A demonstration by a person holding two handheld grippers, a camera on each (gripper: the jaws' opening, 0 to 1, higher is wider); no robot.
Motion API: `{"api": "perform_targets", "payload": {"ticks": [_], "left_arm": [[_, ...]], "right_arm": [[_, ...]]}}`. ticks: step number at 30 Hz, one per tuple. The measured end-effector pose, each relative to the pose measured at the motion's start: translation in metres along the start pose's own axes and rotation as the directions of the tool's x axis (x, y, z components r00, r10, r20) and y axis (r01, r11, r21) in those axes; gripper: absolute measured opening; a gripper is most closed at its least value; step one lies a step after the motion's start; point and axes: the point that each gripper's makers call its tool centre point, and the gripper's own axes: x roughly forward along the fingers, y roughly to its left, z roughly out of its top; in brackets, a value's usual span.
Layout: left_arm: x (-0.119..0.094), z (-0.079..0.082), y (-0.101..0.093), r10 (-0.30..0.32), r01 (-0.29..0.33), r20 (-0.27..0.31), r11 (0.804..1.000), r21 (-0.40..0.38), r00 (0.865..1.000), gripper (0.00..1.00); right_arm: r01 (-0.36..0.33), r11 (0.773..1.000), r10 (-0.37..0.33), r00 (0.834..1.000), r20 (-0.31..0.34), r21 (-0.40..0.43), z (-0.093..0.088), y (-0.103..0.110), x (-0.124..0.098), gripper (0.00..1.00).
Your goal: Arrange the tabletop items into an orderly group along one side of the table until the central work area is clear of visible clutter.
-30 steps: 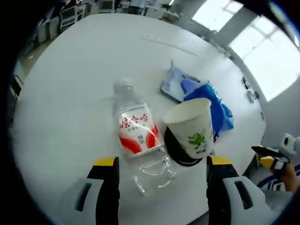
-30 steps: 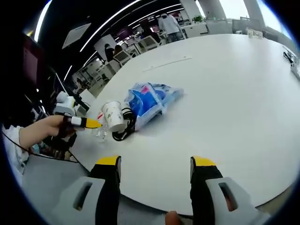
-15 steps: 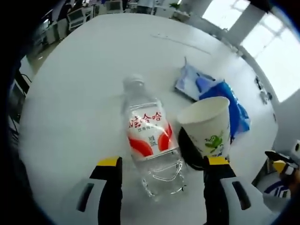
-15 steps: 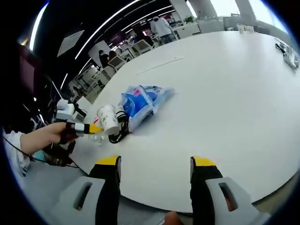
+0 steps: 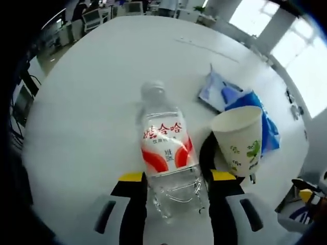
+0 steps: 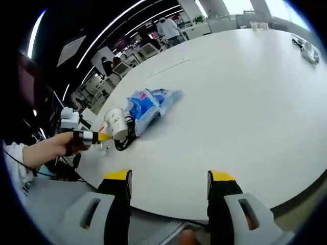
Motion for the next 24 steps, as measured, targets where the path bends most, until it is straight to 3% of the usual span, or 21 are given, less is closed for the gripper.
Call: {"api": "perform_targets", "payload": {"ticks": [14,24], "left_arm": [[-0.01,0.005,0.007,-0.015,0.017,0.051,0.999,-0.03,0.999,0.37],[-0.021,0.012,0.011,-0.061,0.071,0.082,0.989,-0.129,0.995,0.35]], "right_arm": [[-0.015,1.0,0.015,1.0,0.015,-0.001,0.006,0.011,0.007,0.57],[-0.051,0.999,0.051,0.998,0.041,0.005,0.016,0.03,0.008,0.57]]}}
